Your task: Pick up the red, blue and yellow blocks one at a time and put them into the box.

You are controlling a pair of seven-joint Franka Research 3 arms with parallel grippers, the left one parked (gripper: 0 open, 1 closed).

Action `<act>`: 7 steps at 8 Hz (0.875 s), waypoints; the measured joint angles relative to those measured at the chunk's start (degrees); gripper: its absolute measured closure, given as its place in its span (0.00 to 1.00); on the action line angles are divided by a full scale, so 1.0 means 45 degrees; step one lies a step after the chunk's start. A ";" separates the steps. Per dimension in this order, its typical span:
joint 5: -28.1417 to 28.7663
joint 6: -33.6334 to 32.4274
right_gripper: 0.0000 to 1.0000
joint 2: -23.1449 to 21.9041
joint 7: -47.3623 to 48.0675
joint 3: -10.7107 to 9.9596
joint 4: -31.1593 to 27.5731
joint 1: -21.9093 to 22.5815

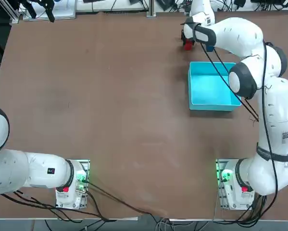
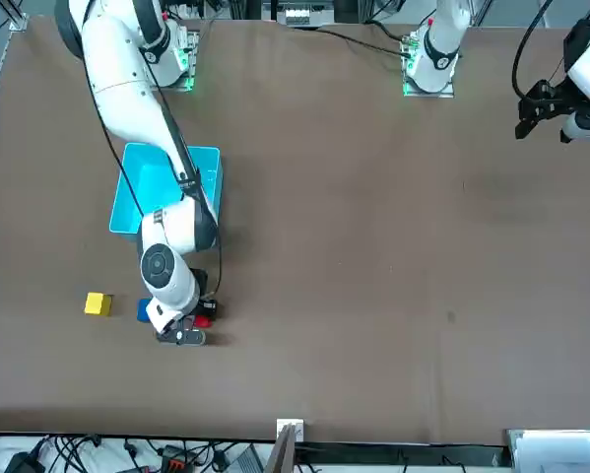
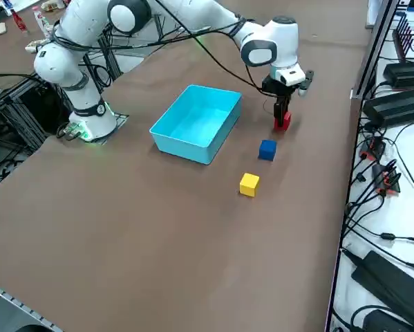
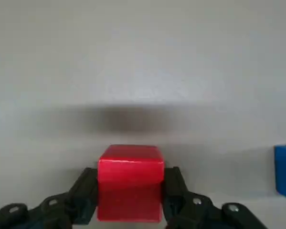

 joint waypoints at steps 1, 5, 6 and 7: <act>0.0000 -0.0572 0.30 -0.0359 0.0422 -0.0012 -0.0026 -0.0002; 0.0050 -0.3884 0.30 -0.5130 0.0594 -0.0331 -0.2782 -0.0227; 0.0064 -0.3928 0.30 -0.6521 0.0585 -0.0315 -0.4479 -0.0219; 0.0094 -0.3919 0.30 -0.7697 0.0576 -0.0249 -0.6140 -0.0163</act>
